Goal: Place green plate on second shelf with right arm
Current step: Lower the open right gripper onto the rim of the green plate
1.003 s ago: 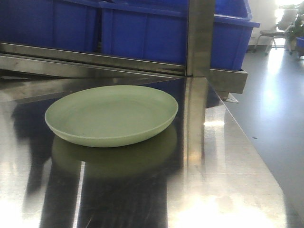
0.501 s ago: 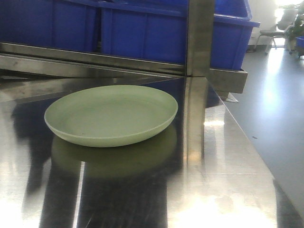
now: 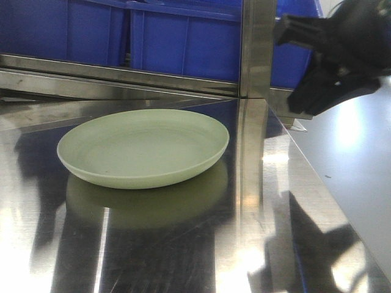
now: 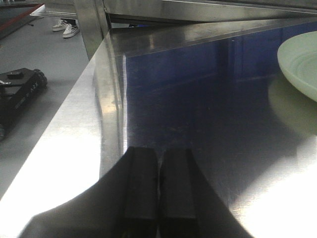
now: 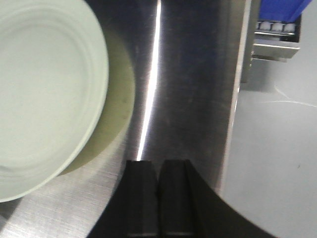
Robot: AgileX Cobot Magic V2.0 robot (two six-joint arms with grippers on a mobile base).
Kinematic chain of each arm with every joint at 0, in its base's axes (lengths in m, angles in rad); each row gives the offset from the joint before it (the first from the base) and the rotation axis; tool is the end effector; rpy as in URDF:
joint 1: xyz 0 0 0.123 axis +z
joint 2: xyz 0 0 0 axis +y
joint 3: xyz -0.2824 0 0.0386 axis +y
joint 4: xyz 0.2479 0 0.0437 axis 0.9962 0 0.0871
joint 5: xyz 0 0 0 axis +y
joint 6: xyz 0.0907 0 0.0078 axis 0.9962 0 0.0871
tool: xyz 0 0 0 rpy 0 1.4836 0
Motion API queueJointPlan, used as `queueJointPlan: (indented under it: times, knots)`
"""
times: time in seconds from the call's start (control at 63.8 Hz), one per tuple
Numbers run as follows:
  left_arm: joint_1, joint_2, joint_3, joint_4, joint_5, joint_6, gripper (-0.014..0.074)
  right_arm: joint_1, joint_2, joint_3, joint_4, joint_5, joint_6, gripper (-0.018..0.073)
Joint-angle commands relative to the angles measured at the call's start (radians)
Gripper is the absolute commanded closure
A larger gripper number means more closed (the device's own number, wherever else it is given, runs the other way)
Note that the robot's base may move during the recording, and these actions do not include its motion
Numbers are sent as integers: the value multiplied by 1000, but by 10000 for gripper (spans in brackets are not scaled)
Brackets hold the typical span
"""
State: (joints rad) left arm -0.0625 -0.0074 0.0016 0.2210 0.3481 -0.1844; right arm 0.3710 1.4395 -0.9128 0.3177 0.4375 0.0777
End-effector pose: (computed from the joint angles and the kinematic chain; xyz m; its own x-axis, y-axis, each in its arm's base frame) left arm 0.0533 0.0035 0.1823 -0.2445 0.0390 -0.9689 -0.0043 0.9991 0.0413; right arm 0.2719 0.1188 0.2529 -0.8158 0.0644 -0.5747 -0.1577 0.9313 0.3283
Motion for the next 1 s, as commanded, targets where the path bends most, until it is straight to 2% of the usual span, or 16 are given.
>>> queueJointPlan:
  times: [0.0,0.11,0.188,0.454,0.987]
  knots:
    - [-2,-20,42,4,-63,-5,472,26,13,-54,2,-57,-21,381]
    - [-2,-20,42,4,-63,-5,472,53,64,-75,3,-87,-21,182]
    - [-2,-20,42,4,-63,-5,472,71,99,-86,22,-130,-21,121]
    - [-2,-20,42,4,-63,-5,472,92,202,-175,166,-164,-21,126]
    - [-2,-20,42,4,-63,-5,472,94,370,-340,170,-131,-21,126]
